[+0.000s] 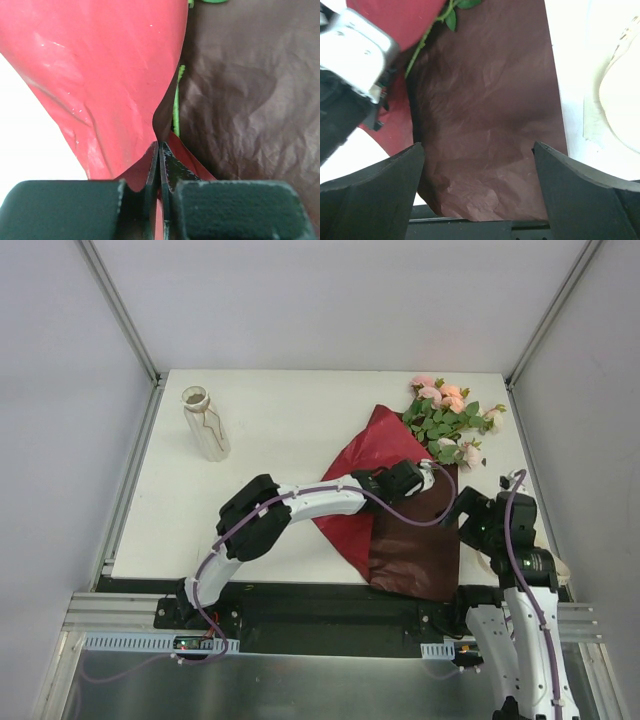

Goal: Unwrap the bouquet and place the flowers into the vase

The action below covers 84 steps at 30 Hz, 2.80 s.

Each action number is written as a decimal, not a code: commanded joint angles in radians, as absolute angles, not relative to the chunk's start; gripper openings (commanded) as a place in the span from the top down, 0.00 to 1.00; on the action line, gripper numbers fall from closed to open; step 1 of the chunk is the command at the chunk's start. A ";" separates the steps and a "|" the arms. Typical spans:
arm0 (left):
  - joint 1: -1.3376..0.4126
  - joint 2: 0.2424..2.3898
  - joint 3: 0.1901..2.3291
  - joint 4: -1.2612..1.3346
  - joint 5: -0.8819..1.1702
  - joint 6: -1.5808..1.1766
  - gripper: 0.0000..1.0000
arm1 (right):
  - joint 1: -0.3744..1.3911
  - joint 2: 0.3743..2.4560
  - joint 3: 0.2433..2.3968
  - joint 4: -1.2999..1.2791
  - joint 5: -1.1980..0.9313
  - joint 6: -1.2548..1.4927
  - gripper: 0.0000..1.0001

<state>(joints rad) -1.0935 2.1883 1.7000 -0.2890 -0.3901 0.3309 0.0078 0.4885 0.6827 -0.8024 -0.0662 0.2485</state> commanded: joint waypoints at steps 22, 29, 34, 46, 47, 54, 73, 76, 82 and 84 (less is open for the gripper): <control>-0.552 1.714 1.499 -0.288 -0.040 -0.313 0.48 | 0.256 1.270 0.771 -0.210 -0.390 0.340 0.14; -0.531 1.391 1.310 -0.290 0.047 -0.314 0.26 | 0.327 1.518 0.807 -0.005 -0.451 0.437 0.21; -0.531 1.174 1.200 -0.290 0.179 -0.305 0.23 | 0.383 1.638 0.839 0.114 -0.497 0.457 0.31; -0.531 0.778 1.012 -0.307 0.123 -0.258 0.23 | 0.759 1.523 1.014 -0.208 -0.131 0.175 0.61; -0.531 0.760 1.014 -0.314 0.106 -0.253 0.23 | 0.840 1.523 1.038 -0.241 -0.092 0.149 0.60; -0.531 0.707 1.034 -0.316 0.060 -0.229 0.25 | 1.132 1.652 1.224 -0.400 0.038 0.040 0.36; -0.531 0.637 1.002 -0.336 0.020 -0.170 0.23 | 0.847 1.394 1.219 -0.390 0.126 0.363 0.18; -0.531 0.618 0.988 -0.337 0.078 -0.207 0.23 | 0.701 1.456 1.258 -0.399 0.091 0.437 0.18; -0.531 0.583 0.924 -0.345 0.198 -0.290 0.21 | 0.539 1.693 1.451 -0.511 0.211 0.512 0.23; -0.531 0.574 0.913 -0.347 0.210 -0.317 0.21 | 0.499 1.764 1.495 -0.509 0.233 0.547 0.27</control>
